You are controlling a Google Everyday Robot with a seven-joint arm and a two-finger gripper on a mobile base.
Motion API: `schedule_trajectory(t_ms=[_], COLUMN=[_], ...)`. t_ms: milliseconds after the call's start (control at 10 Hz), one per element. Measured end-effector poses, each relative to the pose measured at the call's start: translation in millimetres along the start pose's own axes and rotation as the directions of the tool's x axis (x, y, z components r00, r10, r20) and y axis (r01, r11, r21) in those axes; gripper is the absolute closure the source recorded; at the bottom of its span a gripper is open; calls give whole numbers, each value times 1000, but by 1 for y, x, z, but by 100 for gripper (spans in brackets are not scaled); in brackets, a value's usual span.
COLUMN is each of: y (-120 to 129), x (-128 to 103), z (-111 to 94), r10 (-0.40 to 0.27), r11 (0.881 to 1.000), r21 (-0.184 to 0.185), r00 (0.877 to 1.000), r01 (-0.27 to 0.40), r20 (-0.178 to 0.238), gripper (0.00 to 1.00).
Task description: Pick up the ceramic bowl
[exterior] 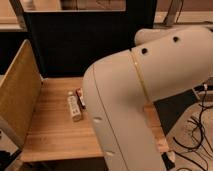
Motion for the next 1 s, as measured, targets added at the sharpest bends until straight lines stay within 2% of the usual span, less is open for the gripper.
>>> schedule_trajectory(t_ms=[1000], y=[2], x=[0], z=[1], r10=[-2], r11=[1000], r21=[0], r00=[1000], r01=[2], r20=[-1], gripper=[34])
